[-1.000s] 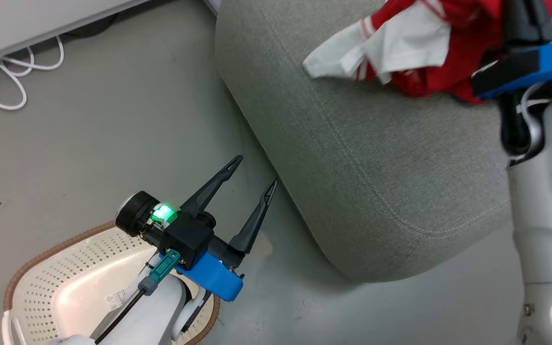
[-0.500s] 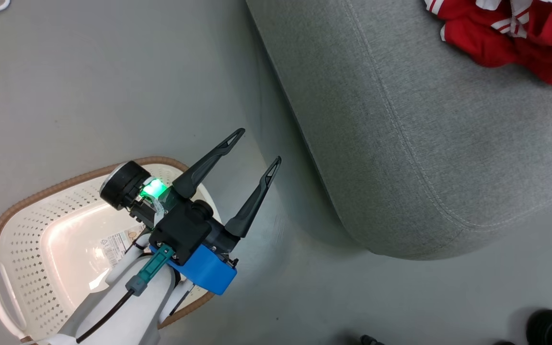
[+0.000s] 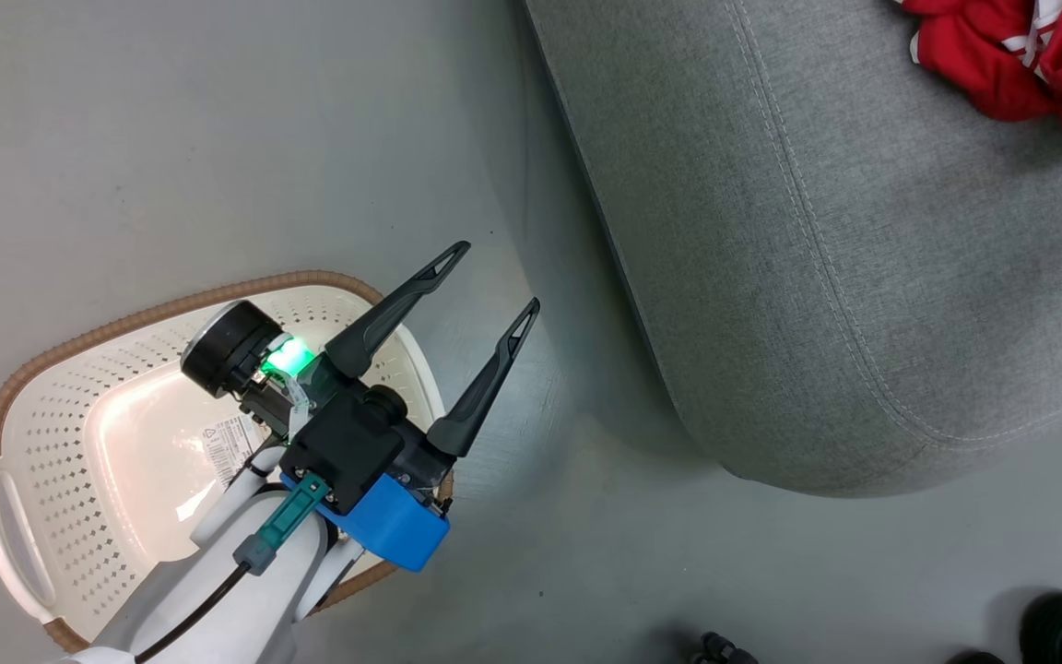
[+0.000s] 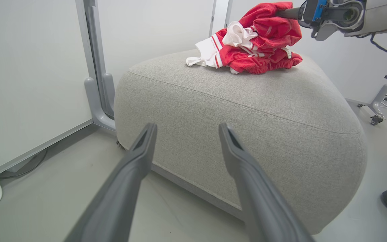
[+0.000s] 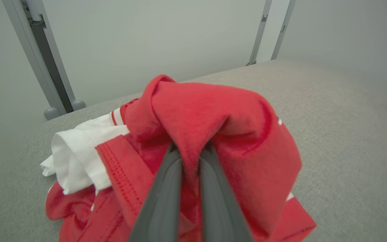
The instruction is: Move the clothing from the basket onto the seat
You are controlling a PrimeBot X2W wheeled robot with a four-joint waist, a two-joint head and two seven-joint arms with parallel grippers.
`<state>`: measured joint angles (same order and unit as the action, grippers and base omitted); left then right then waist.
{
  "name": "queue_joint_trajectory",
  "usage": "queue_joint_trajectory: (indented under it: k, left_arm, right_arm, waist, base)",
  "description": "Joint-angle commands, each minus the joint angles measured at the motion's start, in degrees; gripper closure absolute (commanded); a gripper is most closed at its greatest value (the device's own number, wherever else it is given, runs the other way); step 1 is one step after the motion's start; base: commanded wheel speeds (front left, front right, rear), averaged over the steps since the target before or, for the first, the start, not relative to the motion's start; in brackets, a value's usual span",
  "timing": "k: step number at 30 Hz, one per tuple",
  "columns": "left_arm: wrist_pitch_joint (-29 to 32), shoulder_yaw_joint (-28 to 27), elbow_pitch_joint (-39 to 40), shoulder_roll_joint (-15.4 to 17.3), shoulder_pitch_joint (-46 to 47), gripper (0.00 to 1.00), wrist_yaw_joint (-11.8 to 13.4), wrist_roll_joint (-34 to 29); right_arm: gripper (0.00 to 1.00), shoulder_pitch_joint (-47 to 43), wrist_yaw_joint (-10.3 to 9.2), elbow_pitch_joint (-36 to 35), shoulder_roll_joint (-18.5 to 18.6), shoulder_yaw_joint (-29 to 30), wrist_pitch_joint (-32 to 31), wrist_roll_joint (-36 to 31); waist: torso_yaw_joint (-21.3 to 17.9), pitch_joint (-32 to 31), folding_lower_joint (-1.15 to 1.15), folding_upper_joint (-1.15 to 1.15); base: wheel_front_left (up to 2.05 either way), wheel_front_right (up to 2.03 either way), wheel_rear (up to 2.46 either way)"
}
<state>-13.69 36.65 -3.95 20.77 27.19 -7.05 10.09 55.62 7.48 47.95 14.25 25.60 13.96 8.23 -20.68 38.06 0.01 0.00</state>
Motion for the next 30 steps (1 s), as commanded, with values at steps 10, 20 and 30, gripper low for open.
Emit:
queue_joint_trajectory:
  k: [10,20,30]
  left_arm:
    - [-0.40,0.30,0.21,0.16,0.61,0.00,0.59,0.64]
    - [-0.86,0.69,-0.93,-0.35,0.96,0.00,0.86,1.21]
    - [-1.48,0.88,-3.95,-2.95,-1.45,0.00,0.88,3.22]
  right_arm:
    - [0.04,1.36,0.03,2.95,-0.05,-0.32,1.08,-2.48]
    - [0.00,0.73,0.03,4.02,0.16,0.46,1.26,-2.08]
    - [0.00,-3.46,0.03,3.67,0.72,0.49,1.30,-3.02]
  waist:
    - [0.64,-0.72,-0.01,0.00]
    - [0.91,-2.10,-0.01,0.00]
    - [1.76,-8.50,-0.01,0.00]
  base:
    - [0.00,0.00,0.00]
    - [0.00,0.00,0.00]
    - [0.00,0.00,0.00]
